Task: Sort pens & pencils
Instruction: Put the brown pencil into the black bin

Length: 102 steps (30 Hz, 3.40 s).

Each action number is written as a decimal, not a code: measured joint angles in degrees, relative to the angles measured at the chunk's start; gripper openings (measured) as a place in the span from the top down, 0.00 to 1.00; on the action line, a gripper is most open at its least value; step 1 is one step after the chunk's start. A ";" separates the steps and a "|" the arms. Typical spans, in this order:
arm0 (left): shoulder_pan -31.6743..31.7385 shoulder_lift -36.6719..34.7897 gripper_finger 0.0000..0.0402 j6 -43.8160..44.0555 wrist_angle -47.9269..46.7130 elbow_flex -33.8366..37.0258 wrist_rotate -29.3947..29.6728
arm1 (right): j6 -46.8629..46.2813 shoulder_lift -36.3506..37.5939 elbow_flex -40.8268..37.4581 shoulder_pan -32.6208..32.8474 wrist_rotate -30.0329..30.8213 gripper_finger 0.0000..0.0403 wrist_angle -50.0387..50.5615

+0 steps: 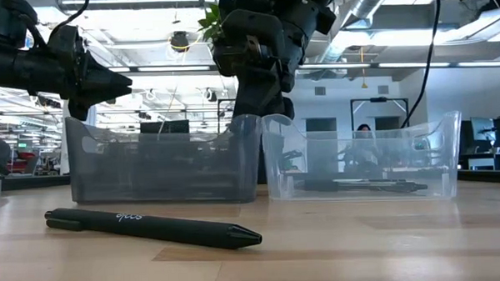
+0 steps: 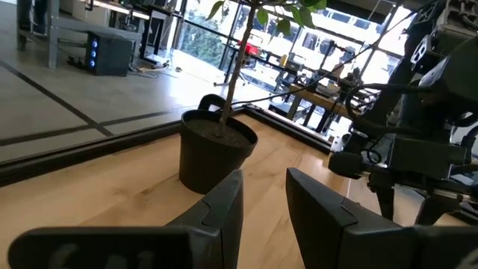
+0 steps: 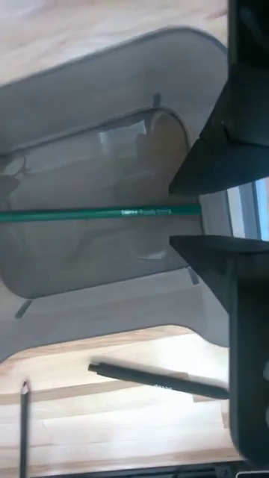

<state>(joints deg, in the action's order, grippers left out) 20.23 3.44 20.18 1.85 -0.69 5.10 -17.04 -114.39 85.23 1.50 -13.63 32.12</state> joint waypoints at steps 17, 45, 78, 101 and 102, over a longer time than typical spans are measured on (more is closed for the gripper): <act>-0.01 -0.07 0.77 0.52 -0.62 0.02 -6.28 | 10.50 10.47 9.95 1.09 10.73 0.59 18.74; -0.11 0.37 0.77 0.59 -0.68 0.02 -5.97 | 5.54 53.23 -26.21 7.67 41.62 0.59 6.64; -0.11 0.52 0.77 -0.02 -1.07 -3.04 -2.47 | 5.29 75.04 -59.19 7.63 37.66 0.59 -22.58; -0.11 28.14 0.77 1.95 -30.55 -29.22 -5.14 | 5.46 71.54 -59.16 7.63 37.73 0.59 -22.57; -0.11 29.44 0.77 1.95 -33.21 -30.58 -5.16 | 5.46 71.54 -59.16 7.63 37.71 0.59 -22.53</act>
<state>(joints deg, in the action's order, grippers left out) 20.12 32.88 22.13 -31.36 -31.27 -0.06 -11.57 -42.85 26.06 9.13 24.08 9.58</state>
